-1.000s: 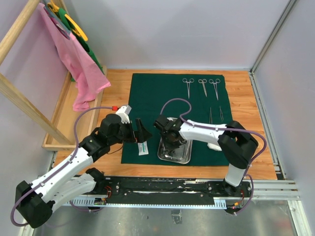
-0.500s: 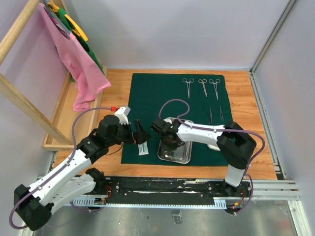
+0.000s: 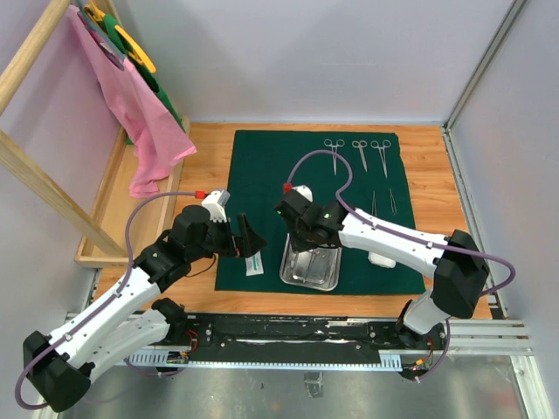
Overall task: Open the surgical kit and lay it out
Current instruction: Pick up the medical item from the container, then place the medical item in the surgical kit.
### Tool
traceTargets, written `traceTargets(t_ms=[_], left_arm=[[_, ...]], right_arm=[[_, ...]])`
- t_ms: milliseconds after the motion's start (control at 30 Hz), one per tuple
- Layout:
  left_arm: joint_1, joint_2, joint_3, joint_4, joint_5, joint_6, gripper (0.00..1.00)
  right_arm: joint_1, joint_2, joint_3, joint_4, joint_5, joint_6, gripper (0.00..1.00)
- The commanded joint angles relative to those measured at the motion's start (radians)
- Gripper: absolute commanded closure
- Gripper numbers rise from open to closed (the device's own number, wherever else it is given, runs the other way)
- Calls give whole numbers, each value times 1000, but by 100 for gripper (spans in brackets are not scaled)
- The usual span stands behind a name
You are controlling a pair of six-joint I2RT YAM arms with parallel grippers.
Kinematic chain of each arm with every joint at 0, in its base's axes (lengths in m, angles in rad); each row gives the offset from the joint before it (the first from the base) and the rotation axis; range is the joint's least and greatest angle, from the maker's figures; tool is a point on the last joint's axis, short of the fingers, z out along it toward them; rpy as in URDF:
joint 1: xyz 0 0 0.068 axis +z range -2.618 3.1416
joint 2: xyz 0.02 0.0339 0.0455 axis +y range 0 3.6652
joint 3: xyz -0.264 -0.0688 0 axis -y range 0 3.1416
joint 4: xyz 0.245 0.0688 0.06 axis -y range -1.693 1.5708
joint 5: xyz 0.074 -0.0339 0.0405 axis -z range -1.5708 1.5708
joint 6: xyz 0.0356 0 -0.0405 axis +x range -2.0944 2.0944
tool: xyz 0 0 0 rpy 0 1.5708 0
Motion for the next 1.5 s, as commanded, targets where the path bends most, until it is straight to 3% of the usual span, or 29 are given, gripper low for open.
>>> traceTargets(t_ms=[0, 267, 433, 633, 733, 1467], left_arm=[[0, -14, 20, -11, 11, 11, 1], [0, -22, 33, -24, -10, 10, 1], [0, -39, 54, -50, -60, -2, 1], [0, -71, 68, -74, -83, -22, 1], [0, -81, 75, -92, -85, -25, 1], [0, -103, 66, -105, -77, -32, 1]], right_arm=[[-7, -6, -9, -26, 22, -8, 99], [-133, 37, 127, -14, -19, -127, 99], [-242, 249, 343, 4, -116, -194, 99], [-282, 586, 742, -100, -160, -219, 99], [-288, 685, 824, -130, -174, -202, 99], [-302, 723, 594, -41, -222, -74, 99]])
